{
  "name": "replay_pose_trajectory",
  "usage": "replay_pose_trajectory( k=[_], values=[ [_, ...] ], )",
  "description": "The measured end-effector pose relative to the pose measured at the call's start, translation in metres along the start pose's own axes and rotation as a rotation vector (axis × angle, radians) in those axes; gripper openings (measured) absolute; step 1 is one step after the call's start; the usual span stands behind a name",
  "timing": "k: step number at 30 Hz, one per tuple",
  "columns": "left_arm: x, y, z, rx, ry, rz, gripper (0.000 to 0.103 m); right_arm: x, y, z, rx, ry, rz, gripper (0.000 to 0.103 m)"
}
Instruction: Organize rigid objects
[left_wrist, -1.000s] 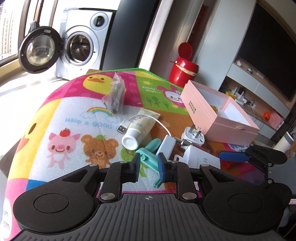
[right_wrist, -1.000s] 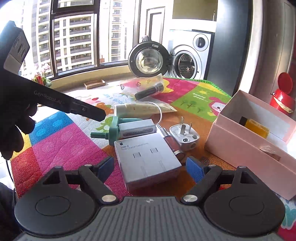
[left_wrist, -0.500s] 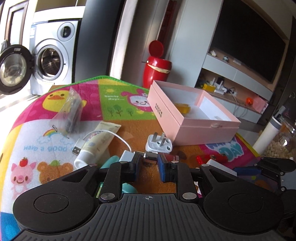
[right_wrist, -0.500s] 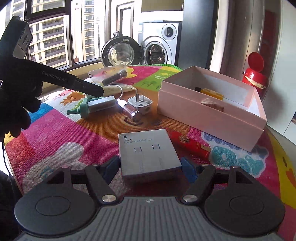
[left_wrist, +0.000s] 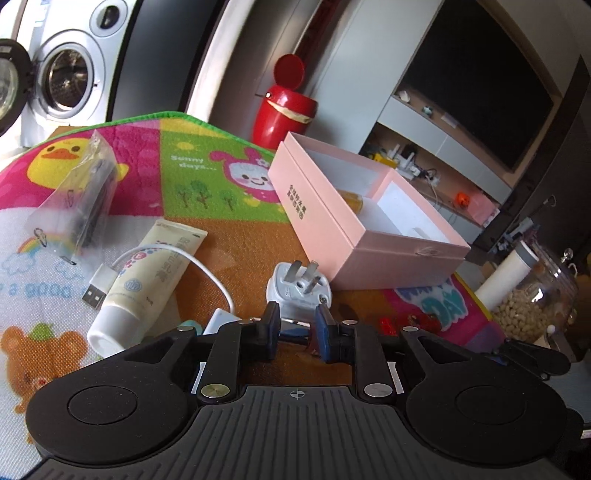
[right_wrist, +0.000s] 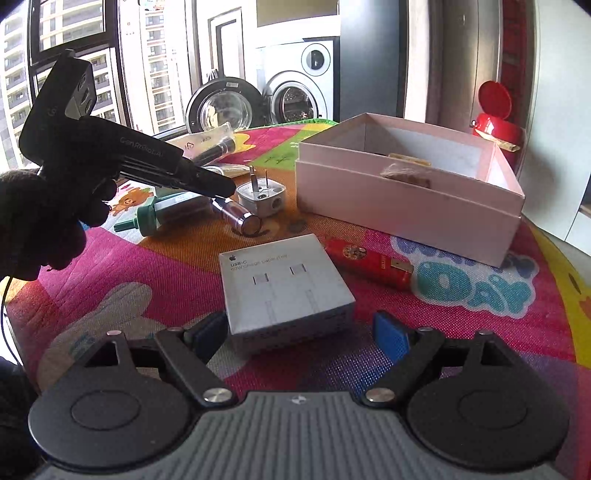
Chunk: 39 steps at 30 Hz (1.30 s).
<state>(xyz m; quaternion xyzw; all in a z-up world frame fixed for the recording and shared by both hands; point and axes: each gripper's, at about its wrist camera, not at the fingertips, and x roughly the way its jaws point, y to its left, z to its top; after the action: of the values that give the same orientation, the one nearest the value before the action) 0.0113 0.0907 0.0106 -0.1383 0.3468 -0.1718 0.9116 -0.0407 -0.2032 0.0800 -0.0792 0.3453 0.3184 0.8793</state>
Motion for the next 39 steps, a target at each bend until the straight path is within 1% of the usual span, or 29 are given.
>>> replay_pose_trajectory(
  k=[2,4,5,7,8,10,13,15,17,19,20,22,24,26,29,33,36,39],
  values=[
    [-0.005,-0.012,-0.008,0.051,0.026,0.002,0.024,0.000,0.001,0.001,-0.002,0.000,-0.002,0.087],
    [-0.006,-0.022,-0.018,0.098,0.074,-0.009,0.024,0.001,0.000,0.001,0.000,-0.001,-0.001,0.087],
    [-0.006,-0.030,-0.024,0.141,0.098,-0.008,0.024,0.001,0.000,0.002,0.001,-0.001,0.000,0.087],
    [-0.008,-0.042,-0.033,0.200,0.116,-0.002,0.024,0.002,0.000,0.002,0.003,-0.001,0.000,0.087],
    [-0.010,-0.046,-0.034,0.209,0.111,-0.004,0.024,0.002,0.000,0.002,0.003,-0.001,0.000,0.087],
    [-0.016,-0.045,-0.029,0.190,0.074,-0.012,0.025,0.002,0.000,0.003,0.001,-0.001,-0.002,0.087],
    [-0.021,-0.032,-0.015,0.113,0.001,0.015,0.024,0.002,0.001,0.002,0.001,-0.002,-0.003,0.087],
    [-0.017,-0.024,-0.010,0.095,0.000,0.019,0.024,0.002,0.001,0.002,0.000,-0.002,-0.003,0.087],
    [-0.010,-0.023,-0.008,0.115,0.036,-0.001,0.024,0.002,0.001,0.002,0.000,-0.001,-0.003,0.087],
    [-0.005,-0.028,-0.010,0.161,0.074,-0.015,0.026,0.002,0.001,0.002,0.000,-0.001,-0.003,0.087],
    [-0.003,-0.035,-0.013,0.220,0.073,0.002,0.026,0.002,0.001,0.002,0.001,-0.001,-0.003,0.087],
    [0.003,-0.047,-0.015,0.305,0.087,0.052,0.027,0.002,0.002,0.002,-0.002,0.002,0.001,0.089],
    [0.010,-0.055,-0.017,0.361,0.098,0.079,0.028,0.003,0.003,0.002,-0.009,0.007,0.007,0.092],
    [0.020,-0.062,-0.017,0.392,0.111,0.080,0.028,0.003,0.003,0.003,-0.010,0.011,0.010,0.093],
    [0.036,-0.069,-0.013,0.403,0.119,0.064,0.029,0.004,0.002,0.004,-0.013,0.018,0.020,0.096],
    [0.052,-0.075,-0.006,0.412,0.109,0.080,0.030,0.009,0.002,0.007,-0.024,0.049,0.051,0.103],
    [0.055,-0.079,-0.005,0.409,0.124,0.097,0.030,0.011,0.005,0.010,-0.042,0.074,0.044,0.103],
    [0.050,-0.075,-0.007,0.370,0.129,0.097,0.030,0.011,0.005,0.010,-0.048,0.084,0.044,0.103]
  ],
)
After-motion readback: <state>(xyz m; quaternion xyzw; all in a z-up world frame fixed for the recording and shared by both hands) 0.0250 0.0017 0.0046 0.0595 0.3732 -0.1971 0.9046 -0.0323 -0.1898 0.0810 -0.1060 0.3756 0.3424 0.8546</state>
